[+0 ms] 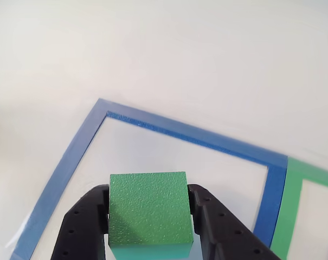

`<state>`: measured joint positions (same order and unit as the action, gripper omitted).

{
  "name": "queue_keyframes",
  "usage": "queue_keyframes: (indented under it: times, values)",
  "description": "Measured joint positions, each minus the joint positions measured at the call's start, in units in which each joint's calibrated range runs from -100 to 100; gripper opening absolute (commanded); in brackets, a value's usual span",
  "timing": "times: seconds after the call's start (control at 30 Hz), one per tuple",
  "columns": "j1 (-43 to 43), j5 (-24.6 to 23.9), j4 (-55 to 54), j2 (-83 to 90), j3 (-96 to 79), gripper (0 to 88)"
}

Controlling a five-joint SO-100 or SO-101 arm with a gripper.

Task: Tower of hanoi

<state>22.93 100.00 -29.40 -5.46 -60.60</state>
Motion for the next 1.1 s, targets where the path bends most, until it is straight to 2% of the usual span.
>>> queue_keyframes:
  times: [0.33, 0.6, 0.8, 0.93, 1.1]
  values:
    - [-4.6, 0.0, 40.8, 24.2, 9.8, 5.5]
    - [-10.1, 0.0, 78.4, 36.5, 28.0, 5.6]
    - [-15.0, 0.0, 102.2, 40.0, 45.7, 5.6]
    - [-18.1, 0.0, 113.5, 40.7, 55.5, 5.6]
    - [-21.5, 0.0, 115.6, 43.4, 54.9, 5.6]
